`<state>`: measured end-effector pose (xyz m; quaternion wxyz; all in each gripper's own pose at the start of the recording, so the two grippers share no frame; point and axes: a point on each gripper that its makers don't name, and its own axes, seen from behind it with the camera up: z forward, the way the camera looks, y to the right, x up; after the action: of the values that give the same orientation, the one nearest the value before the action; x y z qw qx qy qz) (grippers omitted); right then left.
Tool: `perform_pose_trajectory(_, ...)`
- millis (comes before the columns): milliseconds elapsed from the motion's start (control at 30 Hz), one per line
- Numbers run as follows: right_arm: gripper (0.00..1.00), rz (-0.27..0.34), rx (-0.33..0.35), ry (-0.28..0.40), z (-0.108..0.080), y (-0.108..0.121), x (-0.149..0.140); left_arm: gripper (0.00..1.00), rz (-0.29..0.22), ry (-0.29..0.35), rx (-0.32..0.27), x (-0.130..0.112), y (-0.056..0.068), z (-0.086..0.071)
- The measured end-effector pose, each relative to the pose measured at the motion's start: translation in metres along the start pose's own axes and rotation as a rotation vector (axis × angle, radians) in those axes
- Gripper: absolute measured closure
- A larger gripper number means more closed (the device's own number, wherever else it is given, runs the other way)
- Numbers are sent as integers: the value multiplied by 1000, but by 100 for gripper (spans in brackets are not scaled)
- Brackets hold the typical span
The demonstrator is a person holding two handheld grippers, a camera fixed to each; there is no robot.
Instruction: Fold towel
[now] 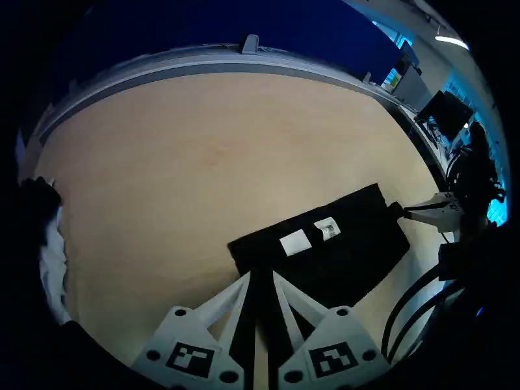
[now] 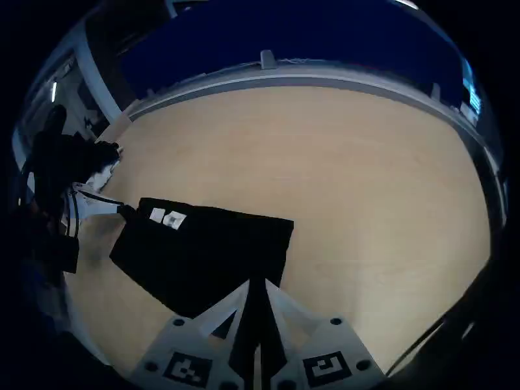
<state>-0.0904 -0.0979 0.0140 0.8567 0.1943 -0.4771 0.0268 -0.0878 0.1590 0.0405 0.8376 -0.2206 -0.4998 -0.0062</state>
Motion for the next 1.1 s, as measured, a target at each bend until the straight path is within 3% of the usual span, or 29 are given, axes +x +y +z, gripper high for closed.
perform_pose_trajectory(333,97,35,-26,4,9,12,6,82,-26,-10,7,5,-8,8)
perform_pose_trajectory(433,91,39,-34,12,11,14,10,76,-26,-11,2,6,-7,9)
perform_pose_trajectory(567,76,41,-42,19,12,16,13,57,-17,-5,8,8,-9,12)
perform_pose_trajectory(633,57,41,-51,27,12,18,14,51,-15,-2,16,9,-11,12)
perform_pose_trajectory(733,50,39,-64,42,11,21,18,42,-14,1,25,10,-14,10)
perform_pose_trajectory(833,28,35,-73,54,9,23,19,36,-16,3,31,11,-17,8)
perform_pose_trajectory(900,17,34,-77,58,9,24,20,24,-19,7,35,12,-19,6)
perform_pose_trajectory(967,8,34,-79,60,9,24,19,18,-24,13,40,13,-22,3)
perform_pose_trajectory(1100,0,40,-82,71,9,24,20,7,-31,26,45,15,-26,-1)
